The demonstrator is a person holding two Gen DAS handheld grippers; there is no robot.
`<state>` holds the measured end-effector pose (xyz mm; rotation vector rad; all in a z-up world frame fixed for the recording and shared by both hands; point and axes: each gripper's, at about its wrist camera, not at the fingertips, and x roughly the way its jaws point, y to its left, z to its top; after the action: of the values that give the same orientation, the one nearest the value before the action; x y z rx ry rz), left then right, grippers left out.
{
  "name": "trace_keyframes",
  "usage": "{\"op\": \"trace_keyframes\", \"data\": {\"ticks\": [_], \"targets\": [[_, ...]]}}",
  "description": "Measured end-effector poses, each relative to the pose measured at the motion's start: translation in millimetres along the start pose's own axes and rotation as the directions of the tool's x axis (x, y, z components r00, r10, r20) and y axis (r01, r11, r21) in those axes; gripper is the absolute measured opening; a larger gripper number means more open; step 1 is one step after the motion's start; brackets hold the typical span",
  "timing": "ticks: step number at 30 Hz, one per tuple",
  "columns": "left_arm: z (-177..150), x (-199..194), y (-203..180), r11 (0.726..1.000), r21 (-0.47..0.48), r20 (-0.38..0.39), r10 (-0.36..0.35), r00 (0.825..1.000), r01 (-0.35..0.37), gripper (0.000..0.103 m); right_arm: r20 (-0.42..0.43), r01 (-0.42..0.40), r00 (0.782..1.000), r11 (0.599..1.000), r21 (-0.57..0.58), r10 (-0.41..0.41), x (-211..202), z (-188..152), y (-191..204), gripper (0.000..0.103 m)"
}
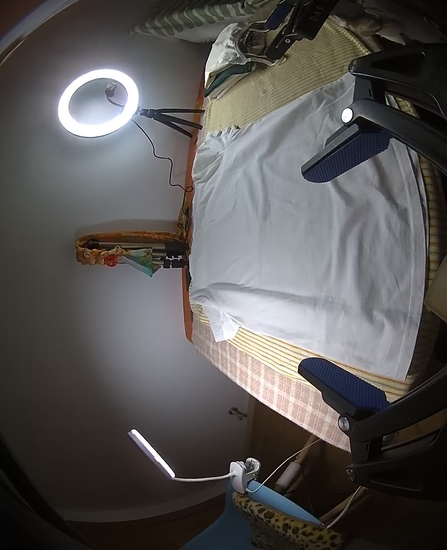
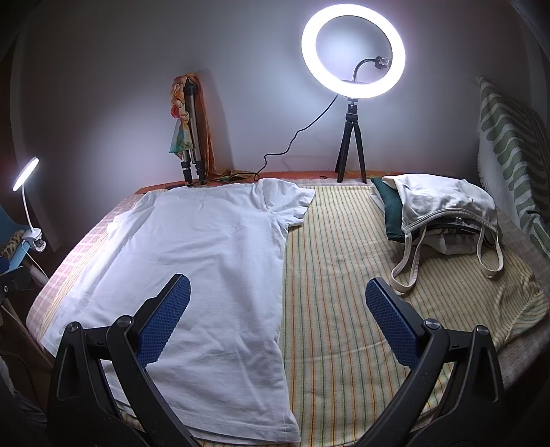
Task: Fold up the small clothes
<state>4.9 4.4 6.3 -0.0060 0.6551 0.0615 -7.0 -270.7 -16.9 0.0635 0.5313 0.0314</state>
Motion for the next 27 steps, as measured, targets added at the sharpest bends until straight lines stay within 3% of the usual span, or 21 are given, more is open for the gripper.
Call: {"op": "trace_keyframes", "data": {"ticks": [13,19,25,27], "targets": [[7,5,34,0.996,-0.086,-0.034,0.026,0.999,-0.029,0.097,0.004,-0.045,0.999,0.999,-0.005,0.045,2,34,12,0.103],[-2,-3,59,0.993,-0.116,-0.016,0.002,1.000,-0.004,0.092,-0.037,-0.161,0.986,0.986,-0.033,0.160,16,48,30,0.103],[-19,-9,94,0.983,-0.181,-0.052,-0.004,0.999,-0.006,0.064,-0.072,-0.270,0.962,0.958,-0.093,0.264,34,80,57,0.103],[-28,-9,108,0.976,-0.218,-0.065,-0.021,0.998,0.007,0.050,-0.076,-0.287,0.957,0.950,-0.122,0.279,41,93,70,0.103]]}}
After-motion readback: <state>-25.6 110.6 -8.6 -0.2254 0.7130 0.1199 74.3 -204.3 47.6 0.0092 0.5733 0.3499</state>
